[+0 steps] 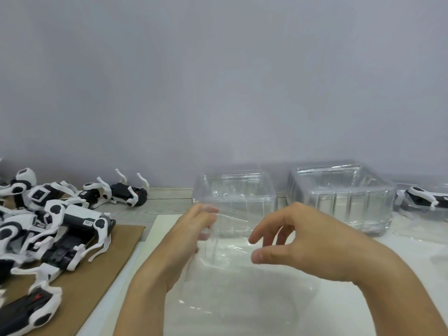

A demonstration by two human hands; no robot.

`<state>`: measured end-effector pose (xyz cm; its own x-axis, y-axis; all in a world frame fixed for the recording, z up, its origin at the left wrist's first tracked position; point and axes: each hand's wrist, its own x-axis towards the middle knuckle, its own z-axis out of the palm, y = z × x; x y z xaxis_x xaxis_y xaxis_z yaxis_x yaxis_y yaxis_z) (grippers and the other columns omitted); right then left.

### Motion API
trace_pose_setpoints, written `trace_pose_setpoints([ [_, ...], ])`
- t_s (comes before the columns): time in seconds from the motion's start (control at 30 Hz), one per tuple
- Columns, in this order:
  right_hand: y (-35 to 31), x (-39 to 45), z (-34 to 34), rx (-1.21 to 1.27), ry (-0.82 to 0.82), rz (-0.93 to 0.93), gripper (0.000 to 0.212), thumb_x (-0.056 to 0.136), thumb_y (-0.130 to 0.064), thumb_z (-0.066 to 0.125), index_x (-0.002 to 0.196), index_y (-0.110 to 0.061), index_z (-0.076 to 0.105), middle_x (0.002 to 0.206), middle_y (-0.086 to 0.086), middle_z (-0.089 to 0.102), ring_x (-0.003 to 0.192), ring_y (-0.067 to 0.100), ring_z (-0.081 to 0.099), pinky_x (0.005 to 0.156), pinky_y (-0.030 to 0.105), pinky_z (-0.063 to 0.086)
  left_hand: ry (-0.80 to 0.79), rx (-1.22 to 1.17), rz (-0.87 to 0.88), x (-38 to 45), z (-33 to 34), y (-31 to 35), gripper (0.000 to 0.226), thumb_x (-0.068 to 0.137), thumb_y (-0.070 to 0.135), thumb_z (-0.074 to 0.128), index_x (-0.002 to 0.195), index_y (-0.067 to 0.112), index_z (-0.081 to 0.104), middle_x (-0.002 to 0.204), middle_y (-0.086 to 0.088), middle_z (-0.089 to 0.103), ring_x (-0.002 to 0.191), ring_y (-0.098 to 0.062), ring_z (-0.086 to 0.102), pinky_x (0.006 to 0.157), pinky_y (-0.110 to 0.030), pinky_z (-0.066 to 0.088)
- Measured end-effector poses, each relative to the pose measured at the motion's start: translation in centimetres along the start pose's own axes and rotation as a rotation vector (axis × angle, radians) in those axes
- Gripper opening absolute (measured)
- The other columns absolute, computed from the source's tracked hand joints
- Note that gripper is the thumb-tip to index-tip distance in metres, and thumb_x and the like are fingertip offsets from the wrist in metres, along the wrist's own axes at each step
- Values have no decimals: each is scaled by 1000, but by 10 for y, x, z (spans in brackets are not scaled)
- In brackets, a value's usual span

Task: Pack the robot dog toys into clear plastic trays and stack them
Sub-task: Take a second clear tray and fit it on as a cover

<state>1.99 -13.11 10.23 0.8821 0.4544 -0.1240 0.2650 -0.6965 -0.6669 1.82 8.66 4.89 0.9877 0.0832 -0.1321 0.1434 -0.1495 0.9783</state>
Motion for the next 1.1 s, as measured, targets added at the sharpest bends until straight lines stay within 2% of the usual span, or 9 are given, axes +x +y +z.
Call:
trace_pose_setpoints([
  [0.13,12,8,9,-118,-10,128,34,74,-59,77,104,-46,65,100,-22,58,90,-4,59,62,13,41,28,203,-63,7,-6,-14,18,94,48,56,110,47,62,111,18,59,100,5,52,72,-18,36],
  [0.2,17,12,12,-124,-21,155,35,77,-55,77,107,-45,63,103,-20,56,94,-3,58,65,14,42,168,267,-59,8,-12,-16,12,95,44,59,105,40,63,105,18,61,91,8,53,66,-15,37],
  [0.3,21,15,12,-116,-6,162,31,80,-53,75,108,-44,64,103,-19,58,92,-1,61,65,16,46,600,263,25,9,-25,-13,3,93,28,64,93,26,65,107,2,65,91,-11,60,71,-28,48],
  [0.37,23,16,11,-108,4,157,28,82,-53,73,107,-45,63,102,-19,59,89,-1,62,59,15,45,889,323,7,8,-33,-17,24,88,22,65,111,17,60,133,-14,47,117,-32,47,95,-42,46],
  [0.47,25,16,11,-104,5,148,24,85,-52,70,107,-47,62,103,-20,59,89,-3,61,57,14,42,1181,388,-94,0,-46,-24,49,82,19,68,126,11,47,149,-21,21,127,-45,28,104,-51,34],
  [0.67,26,16,12,-77,14,141,23,87,-52,68,107,-47,61,101,-19,60,86,-1,62,60,15,45,995,246,-222,0,-61,-38,63,89,17,61,146,12,36,155,-11,24,126,-43,39,104,-51,36],
  [0.8,27,15,12,-67,18,139,23,87,-52,67,109,-49,60,99,-20,61,87,-2,62,70,17,50,1079,145,-68,-2,-64,-39,48,91,10,59,138,9,48,136,-18,44,95,-24,40,87,-36,34],
  [0.93,26,15,11,-65,23,138,22,88,-52,66,108,-50,59,99,-20,61,87,-2,62,70,15,49,1104,125,-48,-1,-67,-42,40,93,9,60,132,8,53,123,-21,54,96,-26,44,82,-35,35],
  [1.1,26,15,12,-67,26,139,22,89,-52,65,110,-50,59,98,-20,61,86,-2,62,69,15,49,1203,140,0,-3,-64,-35,19,91,0,60,109,1,63,76,-6,56,84,-21,44,75,-36,38],
])
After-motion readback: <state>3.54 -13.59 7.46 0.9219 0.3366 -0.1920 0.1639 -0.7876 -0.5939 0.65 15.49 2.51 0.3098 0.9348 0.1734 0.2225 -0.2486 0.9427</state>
